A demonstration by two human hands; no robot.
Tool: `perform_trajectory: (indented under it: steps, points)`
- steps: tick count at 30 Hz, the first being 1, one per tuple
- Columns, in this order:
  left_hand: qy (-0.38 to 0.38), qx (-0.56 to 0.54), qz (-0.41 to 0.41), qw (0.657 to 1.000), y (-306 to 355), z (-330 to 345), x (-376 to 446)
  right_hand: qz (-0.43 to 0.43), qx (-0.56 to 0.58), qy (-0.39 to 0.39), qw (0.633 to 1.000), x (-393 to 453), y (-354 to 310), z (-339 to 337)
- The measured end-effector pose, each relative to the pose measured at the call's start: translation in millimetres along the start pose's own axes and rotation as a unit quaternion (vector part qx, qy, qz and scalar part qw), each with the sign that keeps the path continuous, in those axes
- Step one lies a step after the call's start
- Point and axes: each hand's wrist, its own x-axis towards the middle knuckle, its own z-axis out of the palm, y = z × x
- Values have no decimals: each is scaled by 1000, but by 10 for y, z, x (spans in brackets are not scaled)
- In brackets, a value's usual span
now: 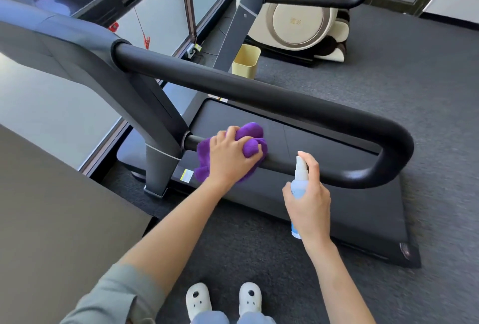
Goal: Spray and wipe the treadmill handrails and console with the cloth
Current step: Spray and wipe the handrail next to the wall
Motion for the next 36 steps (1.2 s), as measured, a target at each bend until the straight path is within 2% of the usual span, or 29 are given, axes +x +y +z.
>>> perform_trajectory:
  steps: [5, 9, 14, 17, 20, 25, 28, 32, 36]
  points:
    - [19, 0, -36, 999, -649, -253, 157, -13, 18, 1, 1000, 25, -50, 37]
    - [71, 35, -101, 992, -321, -45, 174, -10, 30, 6, 999, 60, 34, -20]
    - [54, -2, -59, 997, 502, 223, 112, -3, 31, 15, 999, 66, 146, -131]
    - [27, -27, 11, 999, 991, 373, -55, -9, 39, 21, 999, 62, 183, -222]
    - [-13, -1, 73, 997, 980, 349, -90, -7, 39, 22, 999, 63, 225, -271]
    - [4, 22, -17, 1000, 151, 54, 89, 13, 37, 27, 999, 42, 268, -229]
    - [25, -15, -61, 998, -243, -64, 152, 10, 43, 30, 999, 56, 265, -196]
    - [38, 27, -98, 994, 34, 103, 128, 8, 52, 44, 998, 83, 316, -222]
    - [29, 58, -76, 995, 428, 229, 61, 8, 38, 49, 998, 70, 435, -373]
